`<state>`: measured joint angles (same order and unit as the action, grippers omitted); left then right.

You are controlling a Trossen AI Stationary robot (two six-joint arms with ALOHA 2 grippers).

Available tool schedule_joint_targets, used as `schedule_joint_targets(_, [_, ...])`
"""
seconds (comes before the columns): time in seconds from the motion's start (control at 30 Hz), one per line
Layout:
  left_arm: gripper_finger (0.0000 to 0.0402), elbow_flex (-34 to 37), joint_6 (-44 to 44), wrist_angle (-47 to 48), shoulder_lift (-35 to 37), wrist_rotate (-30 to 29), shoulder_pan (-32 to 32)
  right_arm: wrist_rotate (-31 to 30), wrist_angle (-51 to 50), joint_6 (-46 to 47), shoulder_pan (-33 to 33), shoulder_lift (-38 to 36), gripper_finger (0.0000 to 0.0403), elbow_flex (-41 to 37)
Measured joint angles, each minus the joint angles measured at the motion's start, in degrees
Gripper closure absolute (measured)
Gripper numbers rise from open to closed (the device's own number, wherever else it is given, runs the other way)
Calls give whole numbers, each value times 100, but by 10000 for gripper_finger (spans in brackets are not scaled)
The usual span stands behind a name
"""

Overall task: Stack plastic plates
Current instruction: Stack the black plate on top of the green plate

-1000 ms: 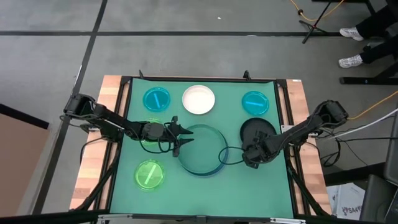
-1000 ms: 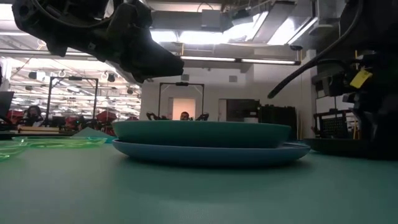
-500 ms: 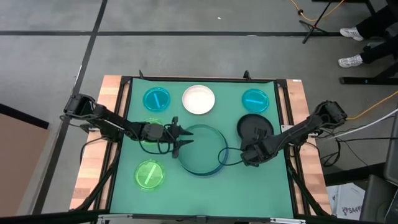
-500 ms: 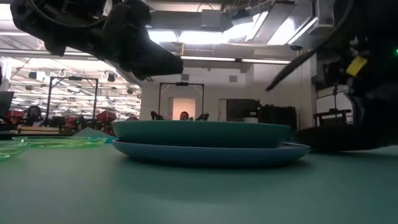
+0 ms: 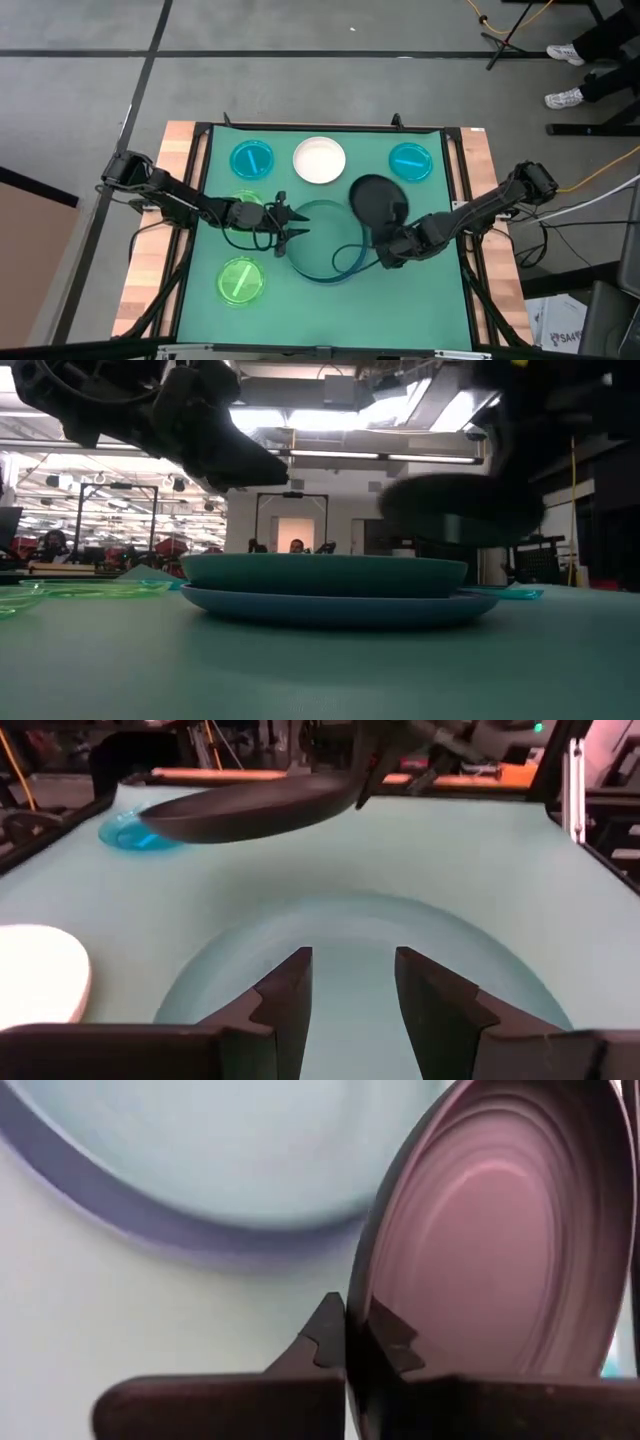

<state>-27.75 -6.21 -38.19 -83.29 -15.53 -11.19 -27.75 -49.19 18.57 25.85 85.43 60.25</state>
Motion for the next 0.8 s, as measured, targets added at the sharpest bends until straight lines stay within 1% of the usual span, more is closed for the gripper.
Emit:
schedule_joint_targets(0.13, [263,0,-86,135,120,0,-89,296,1118,-1056,0,16,401,3])
schedule_joint_targets(0.23, [264,5,-105,443,373,0,-138,433,1745,-1740,2,117,402,9])
schedule_joint_targets(0.43, [264,0,-98,827,1028,-132,-252,940,2834,-2704,-44,504,402,9])
schedule_joint_targets(0.57, [264,0,34,925,1313,-401,-287,1333,3374,-2959,-169,840,402,9])
schedule_joint_targets(0.67, [264,0,80,948,1325,-479,-284,1613,3501,-2960,-334,1063,402,9])
schedule_joint_targets(0.8, [264,0,79,939,1279,-485,-232,2177,3641,-2946,-539,1235,402,9])
